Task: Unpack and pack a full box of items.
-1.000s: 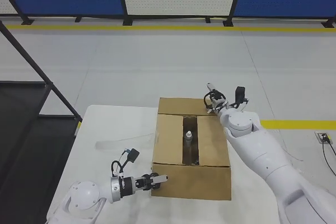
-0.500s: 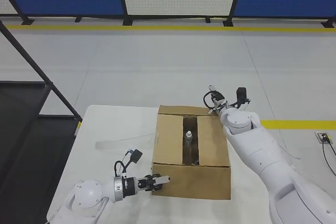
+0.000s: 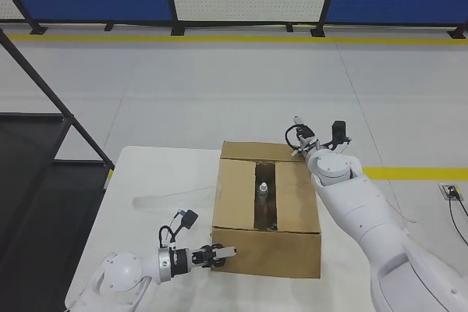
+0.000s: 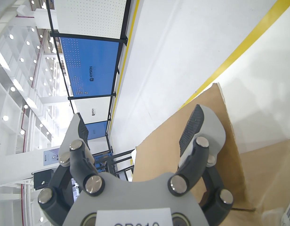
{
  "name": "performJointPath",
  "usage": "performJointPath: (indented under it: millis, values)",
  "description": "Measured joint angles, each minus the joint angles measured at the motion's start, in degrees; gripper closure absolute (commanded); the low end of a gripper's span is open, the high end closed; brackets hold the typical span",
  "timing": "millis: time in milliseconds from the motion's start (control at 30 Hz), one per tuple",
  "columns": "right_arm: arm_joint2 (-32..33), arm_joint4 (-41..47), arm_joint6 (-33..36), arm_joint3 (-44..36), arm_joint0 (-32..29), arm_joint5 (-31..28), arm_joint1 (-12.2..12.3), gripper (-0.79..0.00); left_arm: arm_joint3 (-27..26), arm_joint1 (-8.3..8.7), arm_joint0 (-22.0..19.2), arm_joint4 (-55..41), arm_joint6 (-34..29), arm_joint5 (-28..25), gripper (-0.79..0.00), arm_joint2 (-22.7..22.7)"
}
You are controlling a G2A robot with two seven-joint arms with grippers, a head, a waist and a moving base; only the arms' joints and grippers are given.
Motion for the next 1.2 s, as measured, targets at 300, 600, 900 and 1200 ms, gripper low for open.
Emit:
performJointPath:
  millis: [300, 600, 900, 1200]
  values:
    - [3.93, 1.91, 10.42, -2.3, -0.19, -9.32, 0.96, -0.785, -8.04, 1.01, 4.05, -1.8, 1.82, -2.05, -0.785, -5.17]
    - [6.81, 0.19, 34.9, -9.65, -2.32, -18.02, 3.62, -0.785, -15.32, 2.46, 11.09, -0.7, 5.72, -3.81, -0.785, -15.32]
    - [7.1, -3.6, 43.34, -14.29, -3.18, -19.45, 4.84, -0.785, -10.0, 3.15, 14.35, -4.68, 8.93, -2.69, -0.785, -22.88]
    - [7.04, -4.59, 43.23, -15.54, -4.37, -20.57, 5.0, -0.785, -10.36, 3.1, 14.23, -3.95, 9.68, -2.48, -0.785, -22.21]
